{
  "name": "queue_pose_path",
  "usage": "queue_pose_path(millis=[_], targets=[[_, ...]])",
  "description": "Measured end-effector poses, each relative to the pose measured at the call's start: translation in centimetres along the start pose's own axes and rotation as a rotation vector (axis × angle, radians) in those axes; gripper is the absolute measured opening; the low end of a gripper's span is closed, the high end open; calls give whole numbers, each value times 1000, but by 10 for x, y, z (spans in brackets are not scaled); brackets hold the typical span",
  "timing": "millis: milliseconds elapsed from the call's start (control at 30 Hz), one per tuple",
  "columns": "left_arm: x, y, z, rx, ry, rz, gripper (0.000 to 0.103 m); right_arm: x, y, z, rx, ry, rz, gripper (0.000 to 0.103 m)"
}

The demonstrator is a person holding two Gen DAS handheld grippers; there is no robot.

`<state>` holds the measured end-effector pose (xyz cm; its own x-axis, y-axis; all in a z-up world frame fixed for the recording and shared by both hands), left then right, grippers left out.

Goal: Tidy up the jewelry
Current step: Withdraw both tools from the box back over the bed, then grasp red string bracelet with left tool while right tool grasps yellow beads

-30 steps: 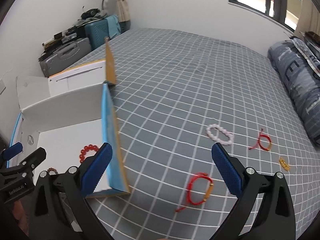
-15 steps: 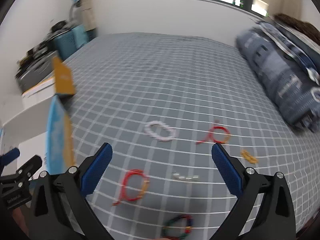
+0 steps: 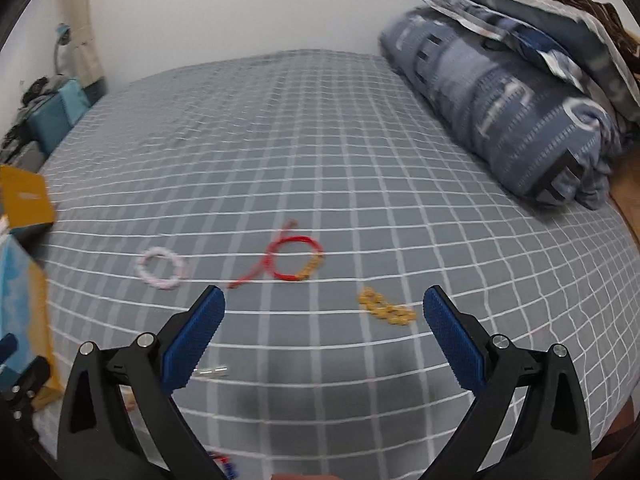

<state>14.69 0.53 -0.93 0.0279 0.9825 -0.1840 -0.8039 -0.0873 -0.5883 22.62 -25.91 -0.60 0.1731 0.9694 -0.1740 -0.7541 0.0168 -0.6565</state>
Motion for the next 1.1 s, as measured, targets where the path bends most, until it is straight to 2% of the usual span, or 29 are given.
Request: queue_pose_path(millis=[67,133,233,333,500,700,833,933,1067,1100], targets=[[-2,5,-17,29,-12,0,97,-5,6,-15,10,11,4,95],[-5,8,-31,49,7,2,97,-8,12,-33,19,11,-1,95],[-8,14,-46,73,9,4,97,-9,17,-61,71,3,10,95],[-9,21,-61,90,-3,-4,97,-12,16,-78,82,15,22,95],[-6,23,-82,131,-3,-12,97,-17,17,-105,140,-14,13,95],[-5,33,-103,190,14,-14,96,-22,25,-126,210,-46,6,81],[-4,36,-108,185,22,-15,96,-21,31,-132,233,-33,26,75],[-1,38,-106,185,1,-8,87,-22,31,-132,239,-12,31,64],[5,44,-98,194,-16,3,66,-27,31,-133,245,13,31,41],[5,45,-98,198,-20,2,60,-28,31,-133,248,15,31,39]])
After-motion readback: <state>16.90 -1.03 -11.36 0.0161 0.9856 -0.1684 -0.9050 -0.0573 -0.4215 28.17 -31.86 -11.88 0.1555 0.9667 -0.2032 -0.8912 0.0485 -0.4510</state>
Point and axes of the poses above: each gripper's, at about its wrist camera, not at the fingertips, and z roughly against the way its jaws point, x to its left, y to its underside, the point moved 6 cm from there along -z, roughly the way its jaws point, and after that the axes turned 11 degrees about y, right-handed, at the moved point
